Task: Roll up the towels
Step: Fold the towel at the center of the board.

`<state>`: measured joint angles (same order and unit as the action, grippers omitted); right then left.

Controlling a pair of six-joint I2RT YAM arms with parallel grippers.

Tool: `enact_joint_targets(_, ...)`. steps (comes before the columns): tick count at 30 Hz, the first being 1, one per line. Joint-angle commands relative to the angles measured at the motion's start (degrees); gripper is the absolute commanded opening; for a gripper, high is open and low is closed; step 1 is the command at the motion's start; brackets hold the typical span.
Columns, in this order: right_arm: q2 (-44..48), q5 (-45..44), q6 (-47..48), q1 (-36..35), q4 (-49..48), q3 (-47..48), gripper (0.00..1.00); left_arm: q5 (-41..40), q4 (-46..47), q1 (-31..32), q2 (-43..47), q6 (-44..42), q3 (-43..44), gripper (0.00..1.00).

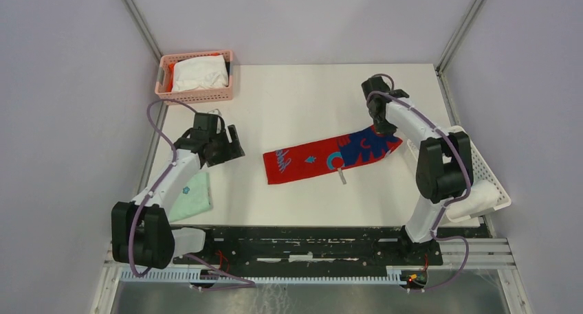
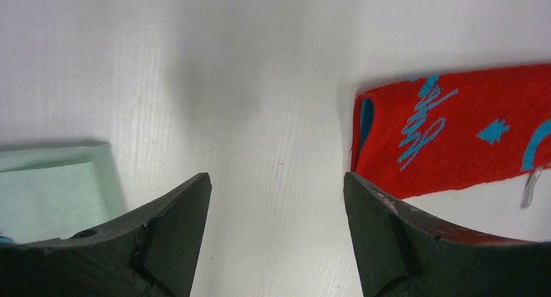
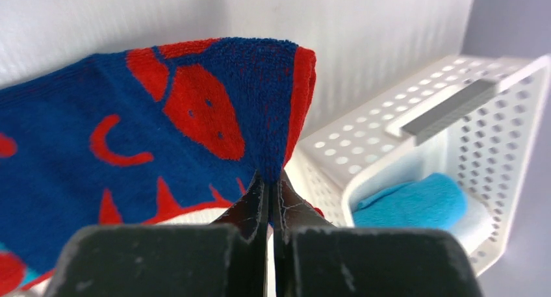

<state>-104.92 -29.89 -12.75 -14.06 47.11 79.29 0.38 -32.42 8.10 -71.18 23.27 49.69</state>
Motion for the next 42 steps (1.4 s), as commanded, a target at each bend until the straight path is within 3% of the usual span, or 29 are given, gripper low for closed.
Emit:
enact_joint_targets(1, 5.7, -2.5, 6.5, -2.6, 2.2, 5.0, 0.00, 12.2, 5.7, 1.9, -2.9, 4.9, -2.2, 0.81)
enact_joint_targets(6, 7.9, 7.4, 5.7, -10.9, 3.0, 6.3, 0.00, 17.3, 13.3, 5.1, -6.5, 11.0, -4.8, 0.80)
enact_joint_targets(11, 5.8, 15.7, 1.1, -19.1, 3.1, 8.2, 0.00, 16.3, 18.6, 9.5, -10.7, 14.6, -5.6, 0.76)
enact_joint_targets(22, -7.1, 16.1, -4.5, -35.4, 3.8, 20.3, 0.00, 14.9, 24.1, 12.5, -19.5, 16.8, -8.0, 0.40)
enact_joint_targets(29, -12.1, 17.7, -6.4, -40.3, 3.9, 25.9, 0.00, 13.9, 24.4, 13.7, -20.4, 16.8, -8.6, 0.30)
enact_joint_targets(42, -19.0, 19.7, -8.6, -41.0, 1.7, 28.9, 0.06, 12.5, 23.9, 14.5, -19.5, 16.8, -8.9, 0.26)
